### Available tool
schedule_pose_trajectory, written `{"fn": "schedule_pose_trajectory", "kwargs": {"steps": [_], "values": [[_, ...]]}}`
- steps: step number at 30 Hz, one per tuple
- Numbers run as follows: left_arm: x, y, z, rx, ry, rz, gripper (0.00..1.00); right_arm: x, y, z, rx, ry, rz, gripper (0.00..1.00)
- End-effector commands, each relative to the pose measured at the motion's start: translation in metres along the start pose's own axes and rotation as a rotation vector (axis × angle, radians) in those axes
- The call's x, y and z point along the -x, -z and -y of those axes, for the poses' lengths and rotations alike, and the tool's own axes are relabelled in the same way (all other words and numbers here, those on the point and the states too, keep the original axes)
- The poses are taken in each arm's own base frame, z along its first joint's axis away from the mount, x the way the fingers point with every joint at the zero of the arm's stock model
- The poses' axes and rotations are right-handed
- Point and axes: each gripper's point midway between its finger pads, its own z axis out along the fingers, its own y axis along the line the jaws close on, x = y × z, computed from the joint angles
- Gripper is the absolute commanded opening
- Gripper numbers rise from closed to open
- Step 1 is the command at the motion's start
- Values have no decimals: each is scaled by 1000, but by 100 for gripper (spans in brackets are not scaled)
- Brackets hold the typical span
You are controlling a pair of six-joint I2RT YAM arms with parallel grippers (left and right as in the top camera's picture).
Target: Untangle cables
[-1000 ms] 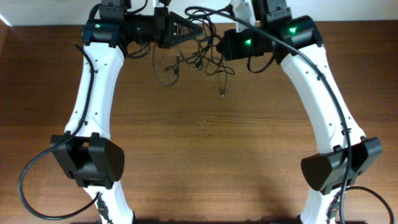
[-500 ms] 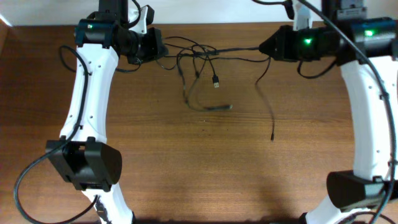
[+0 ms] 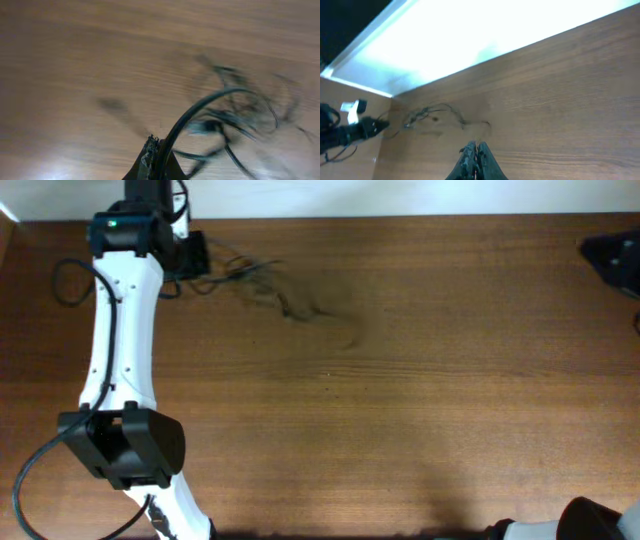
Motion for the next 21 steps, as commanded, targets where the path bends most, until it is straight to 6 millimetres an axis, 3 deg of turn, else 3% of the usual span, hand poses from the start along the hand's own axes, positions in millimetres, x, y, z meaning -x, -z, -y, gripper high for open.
{"fn": "schedule_pose_trajectory", "kwargs": {"steps": [1, 4, 6, 8, 10, 12, 16, 21], "values": [[1, 1, -1, 49, -35, 11, 0, 5, 13, 9, -32, -52, 35, 4], [-4, 5, 43, -204, -131, -7, 0, -10, 4, -3, -8, 16, -30, 6], [-9, 15, 78, -400, -224, -4, 0, -19, -2, -14, 17, 46, -66, 26], [-14, 30, 107, -584, -270, 2, 0, -28, -11, -29, 50, 76, -101, 56], [-20, 59, 141, -843, -313, 22, 0, -39, -24, -47, 91, 111, -152, 71], [-23, 87, 162, -1050, -323, 37, 0, -52, -39, -62, 132, 142, -211, 74], [-26, 130, 179, -1318, -304, 44, 0, -76, -79, -82, 157, 198, -325, 79], [-28, 158, 186, -1487, -290, 41, 0, -101, -132, -99, 118, 209, -407, 82]]}}
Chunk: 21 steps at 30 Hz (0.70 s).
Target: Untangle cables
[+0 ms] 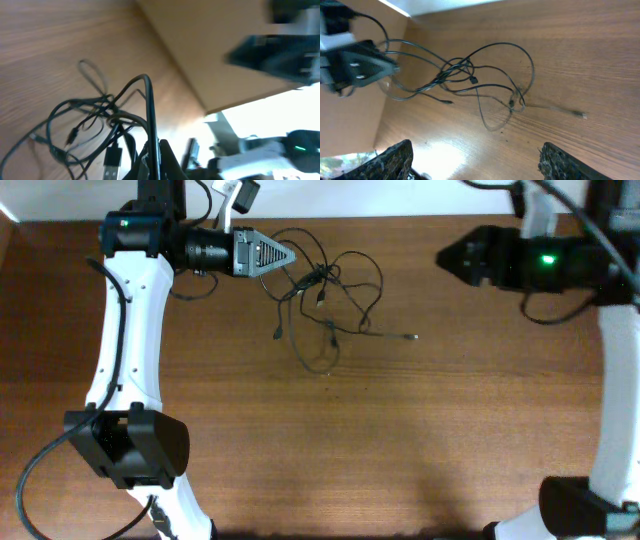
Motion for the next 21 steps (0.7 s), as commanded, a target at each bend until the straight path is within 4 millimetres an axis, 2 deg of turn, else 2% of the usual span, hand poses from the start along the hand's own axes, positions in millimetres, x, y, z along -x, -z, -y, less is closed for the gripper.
{"fn": "schedule_pose_trajectory", "kwargs": {"steps": [1, 4, 7, 10, 15, 21], "values": [[6, 1, 41, -225, -24, 35, 0, 2, -37, -7, -60, 3, -31, 82], [3, -9, 48, -245, -4, 10, 0, 10, -66, -12, -102, 0, -12, 82], [0, -19, 64, -310, -12, -9, 0, 15, -94, -15, -117, -21, -6, 82], [-1, -24, 70, -332, -34, -16, 0, 10, -123, -14, -112, -45, -45, 79], [0, -24, 71, -332, -38, -15, 0, -2, -145, -15, -114, -47, -101, 75], [1, -24, 70, -332, -56, -10, 0, -30, -160, -22, -123, -55, -203, 68]]}}
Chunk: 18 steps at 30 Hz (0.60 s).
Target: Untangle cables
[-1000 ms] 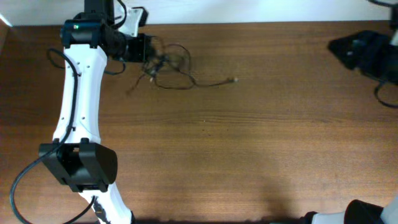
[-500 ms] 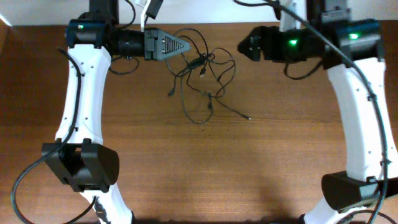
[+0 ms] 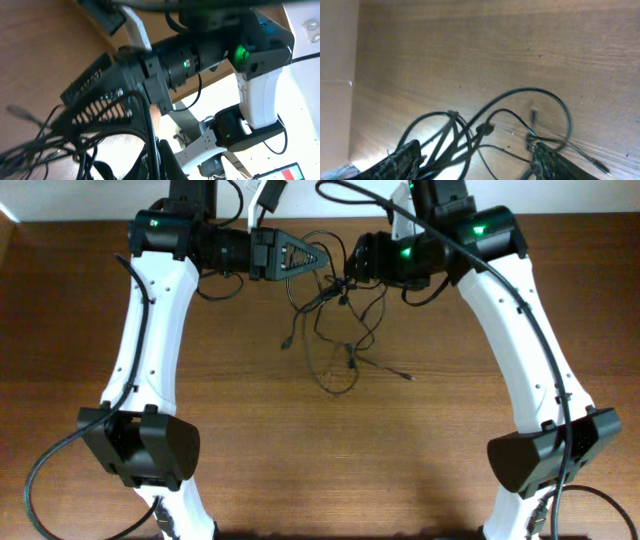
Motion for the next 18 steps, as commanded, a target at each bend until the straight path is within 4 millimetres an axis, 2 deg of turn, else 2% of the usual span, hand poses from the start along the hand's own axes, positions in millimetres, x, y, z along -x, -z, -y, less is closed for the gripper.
{"fn": "schedule_pose_trajectory", "kwargs": {"steps": [1, 4, 6, 9, 13, 18], "values": [[4, 1, 6, -34, 2, 10, 0, -16, -17, -8, -8, 7, -66, 66], [4, 1, 6, -34, 3, 10, 0, -31, -31, -19, 46, 11, -131, 56], [4, 1, 6, -34, 2, 10, 0, -39, -36, -21, 73, 6, -166, 53], [4, 1, 6, -34, 2, 11, 0, -57, -46, -27, 161, 15, -245, 50], [5, 1, 7, -40, -6, 12, 0, -67, -57, -39, 291, 38, -284, 49], [15, 11, 10, -67, 14, 39, 0, -86, -65, -54, 487, 85, -348, 42]]}}
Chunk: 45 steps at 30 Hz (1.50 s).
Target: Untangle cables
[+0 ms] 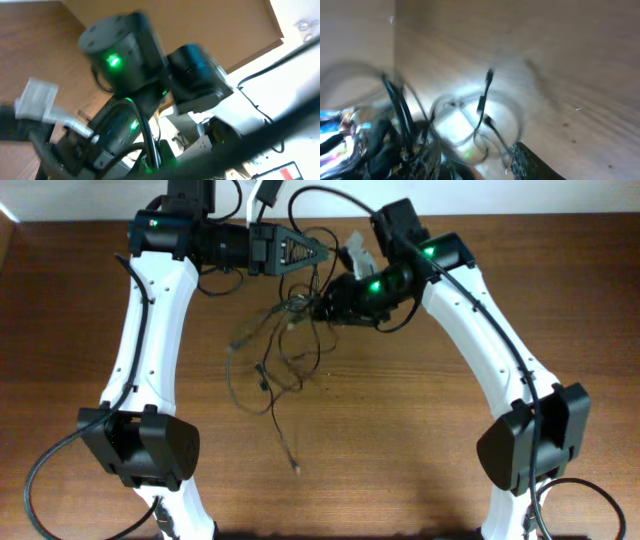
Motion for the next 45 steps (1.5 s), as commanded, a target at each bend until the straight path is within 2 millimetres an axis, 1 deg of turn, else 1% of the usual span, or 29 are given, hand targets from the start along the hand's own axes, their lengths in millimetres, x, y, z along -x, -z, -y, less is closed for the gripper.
{"fn": "schedule_pose_trajectory", "kwargs": {"steps": [1, 2, 5, 7, 9, 12, 14, 15, 16, 18, 19, 20, 21, 22, 23, 24, 25, 27, 28, 30, 31, 33, 35, 37, 38, 40, 42, 43, 45], "values": [[7, 11, 6, -35, 30, 26, 0, -14, -11, -18, 159, 53, -68, 36], [8, 13, 5, -32, 30, 30, 0, -15, -11, -17, 158, 73, -68, 24], [9, 18, 1, -11, 29, 40, 0, -11, -8, -8, 115, 66, -51, 4], [10, 24, -14, 72, 28, 47, 0, -6, -2, 2, 80, 53, -27, 4], [9, 30, -37, 207, 34, 45, 0, 0, 10, 11, 30, 34, 12, 4], [1, 45, -83, 494, 62, 18, 6, 10, 38, 29, -119, -10, 107, 4], [-12, 57, -110, 696, 100, -27, 9, 12, 69, 50, -332, -87, 212, 4], [-23, 65, -126, 834, 121, -71, 15, 9, 85, 58, -427, -127, 258, 4], [-32, 68, -134, 925, 130, -111, 26, 6, 97, 62, -486, -150, 286, 4], [-43, 66, -139, 1010, 132, -168, 51, 1, 107, 62, -521, -152, 299, 4], [-47, 60, -139, 1028, 128, -195, 63, -3, 109, 61, -526, -156, 294, 4], [-49, 55, -138, 1026, 123, -209, 69, -4, 109, 61, -524, -158, 290, 4], [-51, 46, -136, 1016, 116, -224, 72, -5, 108, 60, -516, -158, 284, 4], [-53, 38, -133, 1005, 105, -236, 70, -6, 107, 59, -507, -158, 279, 4], [-54, 32, -132, 997, 99, -245, 61, -6, 107, 59, -507, -159, 279, 4], [-57, 25, -129, 987, 93, -259, 57, -5, 107, 59, -507, -159, 280, 4], [-61, 20, -127, 981, 97, -276, 62, -5, 109, 60, -508, -162, 284, 4], [-72, 19, -124, 967, 81, -337, 88, -1, 119, 67, -514, -185, 304, 4], [-81, 21, -122, 965, 72, -388, 99, 0, 128, 73, -519, -205, 318, 6], [-104, 31, -128, 1032, 113, -478, 100, 3, 148, 84, -531, -246, 350, 13], [-114, 31, -132, 1049, 127, -513, 100, 4, 157, 91, -536, -267, 367, 16], [-139, 18, -142, 1026, 150, -576, 99, 6, 176, 104, -548, -310, 400, 21], [-166, 7, -147, 1021, 161, -660, 98, 5, 189, 112, -535, -345, 417, 25], [-190, 6, -156, 1092, 142, -757, 91, 2, 202, 120, -503, -379, 425, 26], [-194, 9, -160, 1160, 136, -776, 90, 1, 205, 122, -490, -392, 427, 26], [-185, 18, -167, 1303, 139, -733, 88, 0, 210, 124, -472, -387, 424, 26], [-173, 18, -168, 1323, 135, -678, 84, -2, 211, 125, -476, -382, 418, 26], [-163, 16, -172, 1315, 125, -626, 79, -2, 211, 126, -479, -370, 414, 26], [-148, 9, -180, 1271, 79, -570, 76, -2, 210, 125, -481, -357, 410, 27]]}}
